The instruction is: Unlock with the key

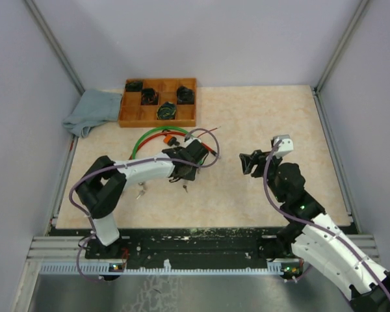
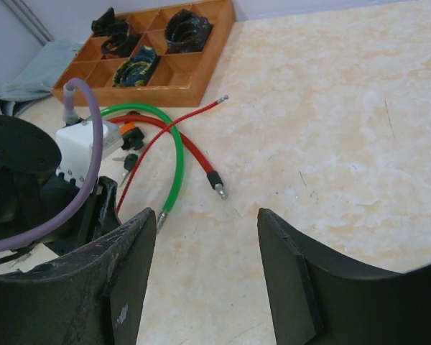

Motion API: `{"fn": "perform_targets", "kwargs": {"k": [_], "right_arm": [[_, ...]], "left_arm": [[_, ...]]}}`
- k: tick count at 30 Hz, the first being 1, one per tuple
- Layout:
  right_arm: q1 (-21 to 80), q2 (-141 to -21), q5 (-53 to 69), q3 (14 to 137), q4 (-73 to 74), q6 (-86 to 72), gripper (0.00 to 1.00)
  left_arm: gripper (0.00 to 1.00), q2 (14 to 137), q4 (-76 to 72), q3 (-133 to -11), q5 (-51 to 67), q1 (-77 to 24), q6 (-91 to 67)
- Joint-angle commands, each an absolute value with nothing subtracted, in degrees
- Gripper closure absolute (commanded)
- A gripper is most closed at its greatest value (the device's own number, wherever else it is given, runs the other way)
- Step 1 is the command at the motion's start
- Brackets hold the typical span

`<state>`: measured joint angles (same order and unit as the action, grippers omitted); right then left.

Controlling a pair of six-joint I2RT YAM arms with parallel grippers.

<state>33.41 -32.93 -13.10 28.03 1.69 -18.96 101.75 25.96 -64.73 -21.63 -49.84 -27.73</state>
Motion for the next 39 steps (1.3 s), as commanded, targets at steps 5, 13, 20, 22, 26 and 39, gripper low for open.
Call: {"fn": "perform_targets", "kwargs": {"k": [5,13,20,22,26,39], "right_arm": [[33.31,-31.92,-16.70,27.54,0.85,-16.53,0.41],[33.31,-30.79,-19.32,30.83,8.79,-15.29,0.41],[33.31,-26.55,-20.20,32.88,15.78,-15.76,0.40],[33.30,-26.38,-21.25,34.29,18.01,-15.24,0.40],[33.31,-25.84,-23.59,37.07,22.10,-14.77,0.39],[33.31,-20.06,-26.92,40.01,30.08,-15.03,0.31]], "left_arm": [[0.90,108.62,35.70,-72.82,-26.85,-49.19,-29.00],[0.60,107.35,34.07,-72.42,-23.91,-48.66,-29.35],[0.13,97.83,31.97,-67.59,-23.00,-48.28,-30.86],[0.06,94.64,31.69,-66.21,-21.35,-47.41,-31.46],[0.01,86.30,30.05,-61.83,-17.21,-44.13,-32.29],[0.00,59.00,31.21,-52.03,-7.11,-30.46,-34.77]]}}
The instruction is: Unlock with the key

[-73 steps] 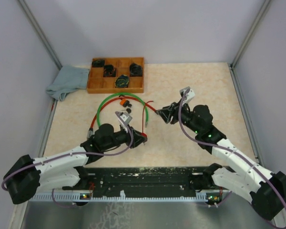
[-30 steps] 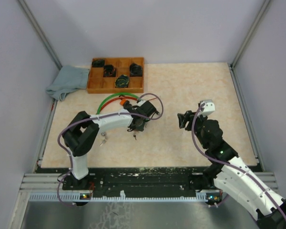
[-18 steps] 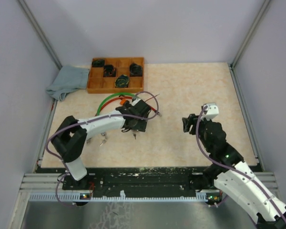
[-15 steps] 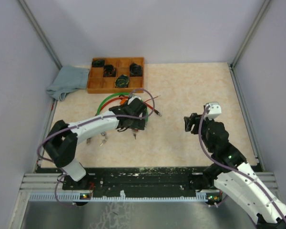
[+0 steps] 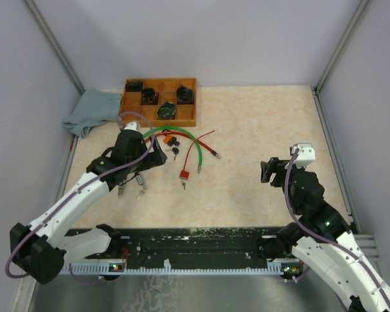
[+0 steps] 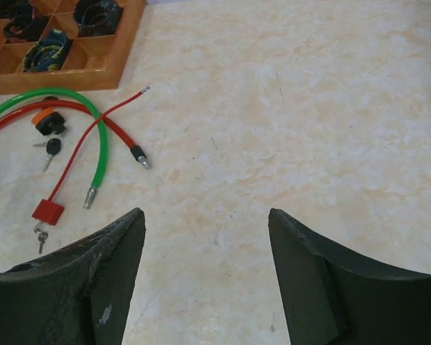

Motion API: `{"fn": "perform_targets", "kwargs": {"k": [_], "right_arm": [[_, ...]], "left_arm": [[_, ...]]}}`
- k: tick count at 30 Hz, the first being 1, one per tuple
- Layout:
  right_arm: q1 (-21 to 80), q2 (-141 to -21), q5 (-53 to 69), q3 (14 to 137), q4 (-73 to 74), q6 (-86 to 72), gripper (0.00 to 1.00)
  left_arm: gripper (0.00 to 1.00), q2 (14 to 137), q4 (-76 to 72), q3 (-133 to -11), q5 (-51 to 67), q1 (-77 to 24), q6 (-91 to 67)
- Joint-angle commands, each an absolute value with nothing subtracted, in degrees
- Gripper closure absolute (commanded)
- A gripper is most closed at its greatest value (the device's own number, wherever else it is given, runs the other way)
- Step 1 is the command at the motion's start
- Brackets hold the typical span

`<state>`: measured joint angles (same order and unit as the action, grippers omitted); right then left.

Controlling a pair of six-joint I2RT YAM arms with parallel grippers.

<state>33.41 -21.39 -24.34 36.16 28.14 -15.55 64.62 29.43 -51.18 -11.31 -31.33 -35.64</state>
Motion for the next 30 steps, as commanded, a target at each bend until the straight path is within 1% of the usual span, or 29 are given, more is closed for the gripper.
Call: {"fn": "perform_targets", "kwargs": {"k": [1,5,10,13,24,30], "right_arm": [[33.31,-19.71,-27.20,40.14,30.52,-15.03,0.30],[33.31,-17.93,-27.77,40.19,31.29,-14.46,0.28],[33.31,-14.89,-29.14,38.87,30.32,-13.71,0.25],[33.31,-13.72,-29.81,38.46,29.89,-13.71,0.23],[33.31,-13.17,-29.98,38.76,28.87,-13.84,0.18],[33.31,-16.21,-26.00,39.74,28.84,-13.19,0.17]], "left_arm": [[0.00,57.19,32.08,-52.59,-7.08,-30.42,-33.91],[0.00,49.90,34.77,-54.32,-8.39,-30.48,-29.27],[0.00,41.40,36.79,-54.99,-16.74,-30.45,-26.12],[0.00,38.44,35.32,-53.95,-18.61,-30.42,-24.50],[0.00,37.46,33.47,-50.31,-18.94,-29.61,-22.39],[0.00,37.18,32.81,-49.77,-16.97,-28.41,-22.17]]}}
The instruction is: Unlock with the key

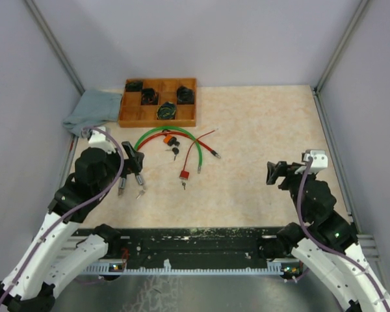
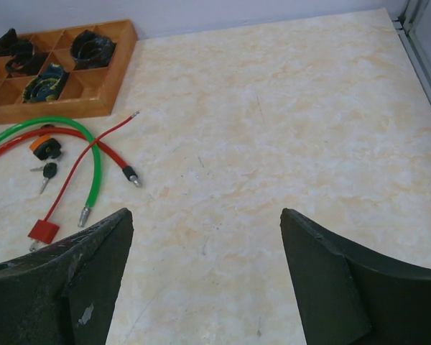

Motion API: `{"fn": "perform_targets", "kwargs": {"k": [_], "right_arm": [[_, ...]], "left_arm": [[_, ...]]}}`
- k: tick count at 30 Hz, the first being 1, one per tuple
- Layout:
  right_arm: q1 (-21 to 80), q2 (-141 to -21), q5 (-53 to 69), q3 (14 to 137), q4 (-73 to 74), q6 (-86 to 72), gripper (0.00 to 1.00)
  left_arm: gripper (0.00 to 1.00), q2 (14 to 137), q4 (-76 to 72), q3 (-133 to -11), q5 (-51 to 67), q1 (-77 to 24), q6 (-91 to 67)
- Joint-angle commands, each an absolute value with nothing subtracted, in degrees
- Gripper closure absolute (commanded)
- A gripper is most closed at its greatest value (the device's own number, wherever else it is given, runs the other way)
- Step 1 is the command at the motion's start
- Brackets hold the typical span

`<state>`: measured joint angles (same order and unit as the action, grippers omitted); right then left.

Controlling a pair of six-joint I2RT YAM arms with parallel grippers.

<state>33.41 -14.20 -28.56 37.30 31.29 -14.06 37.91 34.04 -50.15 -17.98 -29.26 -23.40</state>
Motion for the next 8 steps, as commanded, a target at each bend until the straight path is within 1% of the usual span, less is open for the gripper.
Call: {"fn": "perform_targets", "kwargs": {"k": [1,8], "right_arm": [[33.31,-16.41,-26.06,39.81,28.96,-13.16,0.17],[33.31,-13.51,-25.91,39.17,28.25,-12.83,0.16]], "left_arm": [[0.00,37.18,32.85,-49.67,-16.71,-28.26,-21.98],[0.00,36.92,32.44,-49.48,-15.75,-27.20,-21.87]]}}
